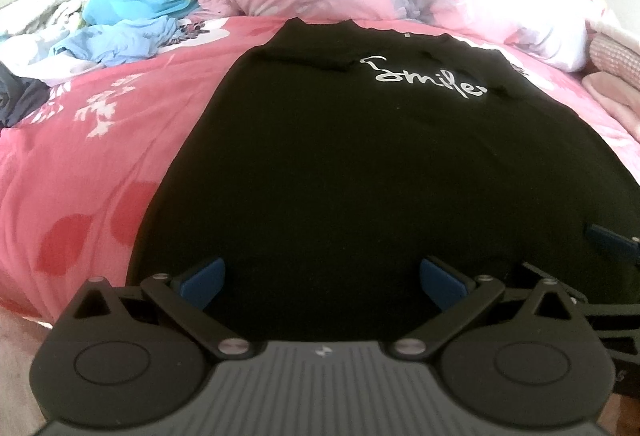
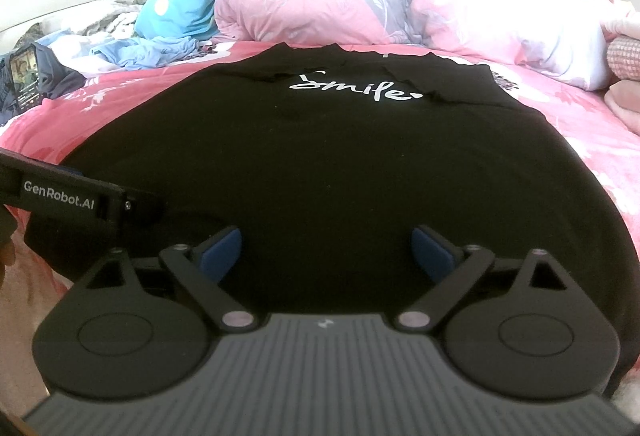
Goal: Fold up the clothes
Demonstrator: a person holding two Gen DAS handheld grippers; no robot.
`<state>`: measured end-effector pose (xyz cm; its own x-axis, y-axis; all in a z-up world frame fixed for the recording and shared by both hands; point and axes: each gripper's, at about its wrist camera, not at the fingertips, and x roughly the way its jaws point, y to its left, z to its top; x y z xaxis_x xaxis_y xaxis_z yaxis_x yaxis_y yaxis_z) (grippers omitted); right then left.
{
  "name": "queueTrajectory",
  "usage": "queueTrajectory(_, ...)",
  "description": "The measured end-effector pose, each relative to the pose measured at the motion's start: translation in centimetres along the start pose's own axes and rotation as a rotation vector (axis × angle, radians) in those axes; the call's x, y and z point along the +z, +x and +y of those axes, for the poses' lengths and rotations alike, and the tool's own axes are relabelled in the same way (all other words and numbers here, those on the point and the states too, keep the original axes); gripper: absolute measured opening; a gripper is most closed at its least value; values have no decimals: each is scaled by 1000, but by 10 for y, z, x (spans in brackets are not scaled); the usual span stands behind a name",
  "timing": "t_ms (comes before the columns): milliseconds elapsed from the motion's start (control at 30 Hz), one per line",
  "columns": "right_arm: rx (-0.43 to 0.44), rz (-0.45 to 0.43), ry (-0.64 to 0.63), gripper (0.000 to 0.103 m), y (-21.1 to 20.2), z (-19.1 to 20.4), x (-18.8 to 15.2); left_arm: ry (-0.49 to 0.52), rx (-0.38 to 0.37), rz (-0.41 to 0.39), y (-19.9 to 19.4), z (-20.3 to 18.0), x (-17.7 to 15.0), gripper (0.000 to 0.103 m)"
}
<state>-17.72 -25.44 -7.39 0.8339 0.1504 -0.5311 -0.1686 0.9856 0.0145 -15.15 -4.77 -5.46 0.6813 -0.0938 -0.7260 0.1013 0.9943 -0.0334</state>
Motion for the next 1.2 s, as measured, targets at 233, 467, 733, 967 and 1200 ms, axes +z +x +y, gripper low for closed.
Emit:
queueTrajectory(233, 1, 0, 3, 94, 0, 0, 0, -9, -15, 27, 2, 4, 3, 103)
queueTrajectory(467, 2, -2, 4, 94, 0, 0, -1, 21, -8, 5, -3, 2, -2, 103)
queueTrajectory(733, 3, 0, 1, 95, 0, 0, -1, -22, -53, -70, -38, 34, -5, 103)
queueTrajectory(967, 7, 1, -1, 98, 1, 0, 0, -156, 3, -82, -56, 103, -26, 103)
queueTrajectory(1200, 11, 2, -5, 101, 2, 1, -1, -128, -36, -63, -59, 116, -51, 102)
